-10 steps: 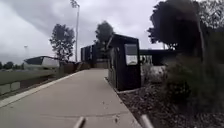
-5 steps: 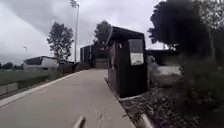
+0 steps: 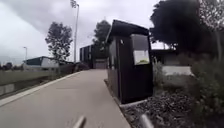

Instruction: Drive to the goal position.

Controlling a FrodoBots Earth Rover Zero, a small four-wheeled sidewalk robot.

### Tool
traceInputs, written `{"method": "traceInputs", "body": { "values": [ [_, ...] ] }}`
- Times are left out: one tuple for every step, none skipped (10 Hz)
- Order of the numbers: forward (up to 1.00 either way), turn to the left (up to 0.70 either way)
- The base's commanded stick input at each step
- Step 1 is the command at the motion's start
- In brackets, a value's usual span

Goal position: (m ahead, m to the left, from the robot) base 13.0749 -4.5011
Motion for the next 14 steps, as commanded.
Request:
{"method": "traceInputs", "body": {
  "values": [
    [0.00,0.00],
    [0.00,0.00],
    [0.00,0.00],
    [0.00,0.00],
    [0.00,0.00],
    [0.00,0.00],
    [0.02,0.00],
    [0.22,0.00],
    [0.68,0.11],
    [1.00,0.23],
    [0.99,0.30],
    [0.98,0.38],
    [0.98,0.39],
    [0.98,0.39]
  ]
}}
